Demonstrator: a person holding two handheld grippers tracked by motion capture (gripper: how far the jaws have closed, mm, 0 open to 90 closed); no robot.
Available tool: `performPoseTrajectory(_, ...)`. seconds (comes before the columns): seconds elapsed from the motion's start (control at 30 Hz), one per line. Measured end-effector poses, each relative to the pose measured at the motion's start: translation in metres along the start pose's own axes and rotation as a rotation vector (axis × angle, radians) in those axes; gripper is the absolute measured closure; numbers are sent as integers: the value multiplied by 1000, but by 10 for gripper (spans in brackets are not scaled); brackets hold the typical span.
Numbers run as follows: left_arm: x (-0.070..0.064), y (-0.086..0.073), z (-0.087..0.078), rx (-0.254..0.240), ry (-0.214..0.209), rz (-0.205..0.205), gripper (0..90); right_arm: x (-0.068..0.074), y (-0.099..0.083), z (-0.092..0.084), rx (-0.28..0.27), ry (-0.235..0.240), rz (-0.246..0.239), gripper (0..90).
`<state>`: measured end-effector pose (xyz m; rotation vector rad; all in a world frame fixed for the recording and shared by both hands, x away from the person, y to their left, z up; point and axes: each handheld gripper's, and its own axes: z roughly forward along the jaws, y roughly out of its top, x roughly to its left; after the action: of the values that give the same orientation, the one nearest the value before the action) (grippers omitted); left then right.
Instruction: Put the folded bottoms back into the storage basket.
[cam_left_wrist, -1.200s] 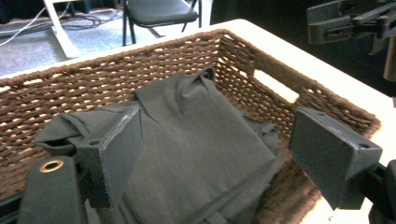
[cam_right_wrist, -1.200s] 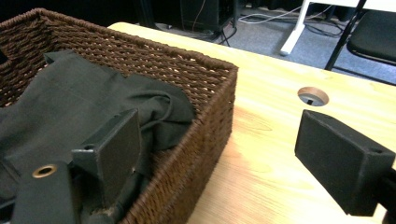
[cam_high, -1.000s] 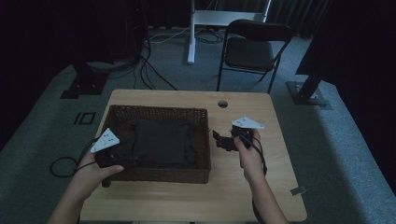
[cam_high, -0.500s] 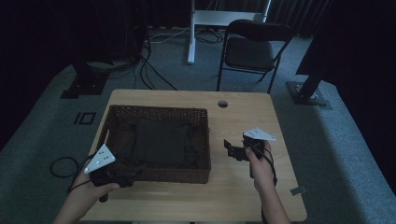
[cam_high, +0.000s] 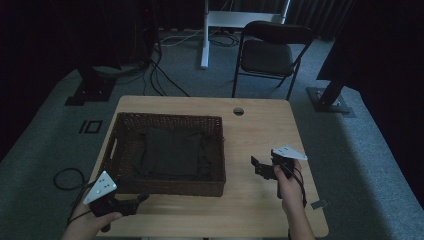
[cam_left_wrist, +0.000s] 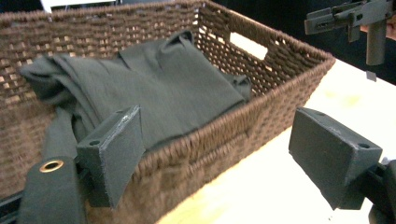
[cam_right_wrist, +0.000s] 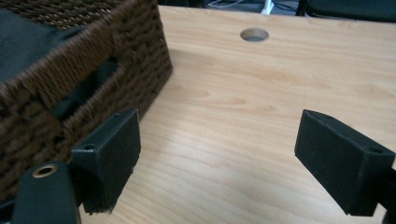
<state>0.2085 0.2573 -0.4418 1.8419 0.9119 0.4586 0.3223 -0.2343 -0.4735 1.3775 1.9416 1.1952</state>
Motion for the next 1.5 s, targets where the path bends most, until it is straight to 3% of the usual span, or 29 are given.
performPoseTrajectory(0.47, -6, -38, -2, 2, 18, -65, 186, -16, -31, 1, 30, -29, 37, 141)
performPoseTrajectory(0.63, -2, -57, 2, 19, 63, -97, 186, -24, -42, 1, 47, -55, 43, 141)
performPoseTrajectory(0.8, 4, -70, 8, 54, 113, -99, 186, -30, -53, 4, 88, -96, 18, 142)
performPoseTrajectory(0.87, 6, -74, 11, 54, 125, -116, 186, -32, -58, 6, 103, -99, 15, 142)
performPoseTrajectory(0.97, 7, -78, 14, 67, 140, -115, 186, -33, -61, 6, 109, -101, 22, 142)
performPoseTrajectory(1.0, 9, -81, 16, 88, 160, -97, 186, -35, -64, 6, 115, -108, 27, 142)
performPoseTrajectory(1.13, 14, -89, 21, 113, 195, -105, 186, -39, -68, 4, 119, -127, 34, 142)
performPoseTrajectory(1.5, 23, -107, 29, 182, 267, -145, 186, -52, -84, -4, 146, -177, 60, 142)
